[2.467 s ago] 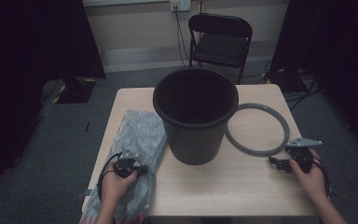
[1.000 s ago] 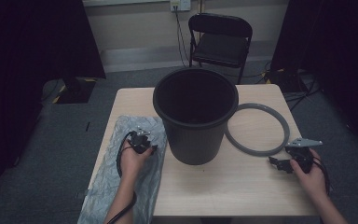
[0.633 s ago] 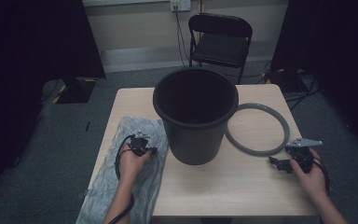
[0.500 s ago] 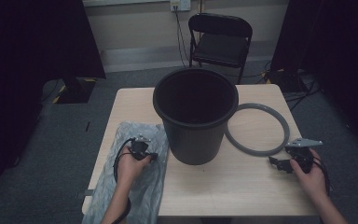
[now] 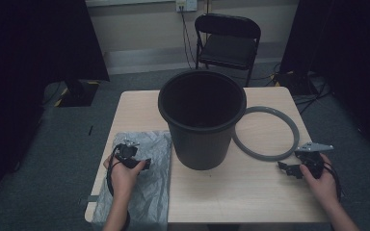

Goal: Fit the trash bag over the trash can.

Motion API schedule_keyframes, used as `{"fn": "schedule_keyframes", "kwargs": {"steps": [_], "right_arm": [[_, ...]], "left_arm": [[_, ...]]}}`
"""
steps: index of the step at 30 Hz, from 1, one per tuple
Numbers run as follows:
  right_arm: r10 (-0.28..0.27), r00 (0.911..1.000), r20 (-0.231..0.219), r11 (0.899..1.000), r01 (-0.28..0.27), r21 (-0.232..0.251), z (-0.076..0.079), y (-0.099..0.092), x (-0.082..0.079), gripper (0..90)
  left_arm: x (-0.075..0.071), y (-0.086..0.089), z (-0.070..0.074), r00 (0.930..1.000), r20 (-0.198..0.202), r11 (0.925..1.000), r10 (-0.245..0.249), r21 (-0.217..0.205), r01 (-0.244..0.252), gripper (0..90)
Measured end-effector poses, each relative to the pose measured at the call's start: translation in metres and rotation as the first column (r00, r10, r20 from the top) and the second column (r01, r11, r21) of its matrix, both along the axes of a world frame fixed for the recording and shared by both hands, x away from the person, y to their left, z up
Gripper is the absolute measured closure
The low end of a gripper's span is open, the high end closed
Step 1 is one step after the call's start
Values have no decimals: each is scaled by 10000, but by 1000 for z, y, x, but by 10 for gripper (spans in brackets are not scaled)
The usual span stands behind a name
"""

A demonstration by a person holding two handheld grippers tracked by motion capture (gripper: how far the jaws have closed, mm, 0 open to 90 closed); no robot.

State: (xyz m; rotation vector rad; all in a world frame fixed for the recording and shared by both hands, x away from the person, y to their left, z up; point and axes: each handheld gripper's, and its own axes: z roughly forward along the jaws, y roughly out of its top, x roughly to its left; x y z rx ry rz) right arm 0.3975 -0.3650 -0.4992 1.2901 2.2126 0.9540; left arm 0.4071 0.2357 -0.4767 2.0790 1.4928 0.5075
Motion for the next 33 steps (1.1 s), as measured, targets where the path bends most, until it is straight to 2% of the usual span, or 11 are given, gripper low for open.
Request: {"fn": "schedule_keyframes", "kwargs": {"steps": [3, 5, 7, 8, 12, 20, 23, 24, 29, 32, 33], "right_arm": [[-1, 10000, 0, 10000, 1, 0, 0, 0, 0, 113], [-11, 10000, -1, 10000, 11, 3, 0, 0, 0, 113], [-12, 10000, -6, 10000, 12, -2, 0, 0, 0, 113], [-11, 10000, -6, 10000, 11, -4, 0, 0, 0, 113], [-9, 10000, -3, 10000, 9, -7, 0, 0, 0, 113], [-22, 10000, -18, 10000, 22, -3, 0, 0, -1, 113], [-25, 10000, -18, 10000, 25, 0, 0, 0, -1, 113], [-21, 10000, -17, 10000, 21, -4, 0, 0, -1, 113], [-34, 10000, -16, 10000, 34, 3, 0, 0, -1, 113], [-21, 10000, -18, 10000, 21, -1, 0, 0, -1, 113], [-21, 10000, -18, 10000, 21, -2, 0, 0, -1, 113]], "left_arm": [[0, 0, -8, 9996, -250, 9997, 162, -172, -167, 189], [1, -4, -11, 9999, -101, 9998, 129, -130, -131, 130], [3, -10, -15, 9998, -183, 10000, -71, -17, 71, 10], [5, -13, -15, 9996, -160, 9998, -221, 20, 221, 0], [8, -21, -16, 9991, 71, 9991, -416, -62, 416, 0], [10, -24, -15, 9991, 39, 9991, -415, -100, 416, 10], [10, -24, -13, 9996, 102, 9995, -280, -165, 282, 67], [10, -24, -12, 9995, 66, 9995, -294, -68, 294, 92], [12, -24, -9, 9991, 169, 9990, -399, -183, 402, 204], [11, -25, -8, 9963, 420, 9968, -748, -244, 759, 461], [11, -27, -8, 9960, 488, 9965, -752, -335, 768, 498]]}}
